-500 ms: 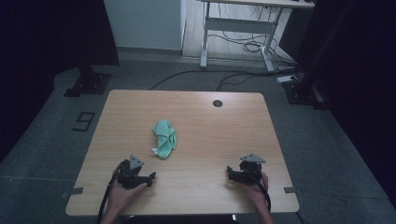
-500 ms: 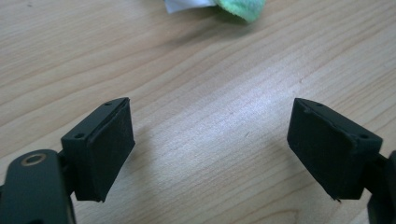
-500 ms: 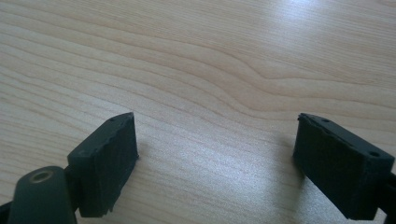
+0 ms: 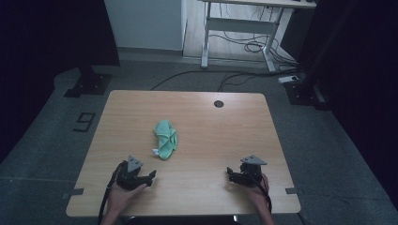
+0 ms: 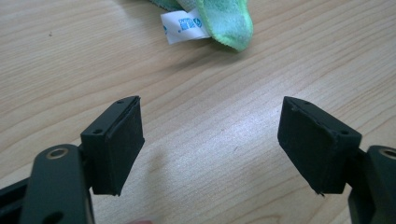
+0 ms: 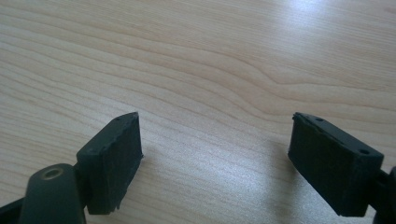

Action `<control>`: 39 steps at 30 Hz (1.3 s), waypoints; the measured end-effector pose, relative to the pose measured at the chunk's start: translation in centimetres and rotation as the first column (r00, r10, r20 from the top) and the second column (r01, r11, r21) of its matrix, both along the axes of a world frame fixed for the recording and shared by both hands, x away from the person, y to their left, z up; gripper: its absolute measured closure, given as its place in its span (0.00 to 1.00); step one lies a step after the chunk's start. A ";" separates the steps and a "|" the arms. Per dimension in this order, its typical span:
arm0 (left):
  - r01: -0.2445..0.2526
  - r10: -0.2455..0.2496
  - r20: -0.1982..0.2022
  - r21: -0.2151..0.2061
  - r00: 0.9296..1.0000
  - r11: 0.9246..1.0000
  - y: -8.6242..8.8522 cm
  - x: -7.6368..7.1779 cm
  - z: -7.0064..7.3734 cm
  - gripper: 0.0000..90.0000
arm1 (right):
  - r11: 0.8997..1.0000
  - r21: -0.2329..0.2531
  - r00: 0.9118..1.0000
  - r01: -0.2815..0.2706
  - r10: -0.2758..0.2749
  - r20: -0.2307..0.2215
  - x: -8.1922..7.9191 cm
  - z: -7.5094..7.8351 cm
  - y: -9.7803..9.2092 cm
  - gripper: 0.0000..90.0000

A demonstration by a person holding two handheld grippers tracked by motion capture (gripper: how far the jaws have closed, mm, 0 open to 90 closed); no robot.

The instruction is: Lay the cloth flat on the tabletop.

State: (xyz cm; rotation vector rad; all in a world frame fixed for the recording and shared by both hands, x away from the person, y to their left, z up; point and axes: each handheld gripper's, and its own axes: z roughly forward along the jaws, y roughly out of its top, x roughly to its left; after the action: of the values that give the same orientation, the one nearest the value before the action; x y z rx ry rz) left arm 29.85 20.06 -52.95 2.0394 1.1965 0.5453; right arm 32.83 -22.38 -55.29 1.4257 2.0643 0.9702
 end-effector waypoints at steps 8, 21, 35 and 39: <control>0.014 -0.014 0.001 -0.030 1.000 0.999 -0.1 -0.2 0.5 0.29 | 1.000 0.007 1.000 -0.006 0.006 0.004 0.0 0.1 0.1 0.22; 0.025 -0.024 0.023 -0.041 0.999 0.999 -1.1 0.7 1.6 0.31 | 1.000 0.025 1.000 -0.017 0.017 0.019 -0.2 0.4 0.2 0.24; 0.023 -0.022 0.011 -0.077 1.000 0.997 -2.3 4.6 3.3 0.31 | 0.999 0.024 1.000 -0.023 0.022 0.013 -0.2 0.4 0.3 0.24; 0.019 -0.019 0.007 -0.086 1.000 0.996 -2.7 5.9 3.6 0.31 | 0.999 0.024 1.000 -0.022 0.022 0.011 -0.2 0.3 0.3 0.25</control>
State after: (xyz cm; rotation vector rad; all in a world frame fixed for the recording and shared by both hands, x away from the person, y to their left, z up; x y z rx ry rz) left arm 35.73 17.38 -49.36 1.9725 1.1756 0.4824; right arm 32.66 -22.10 -54.95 1.4101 2.0716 1.0124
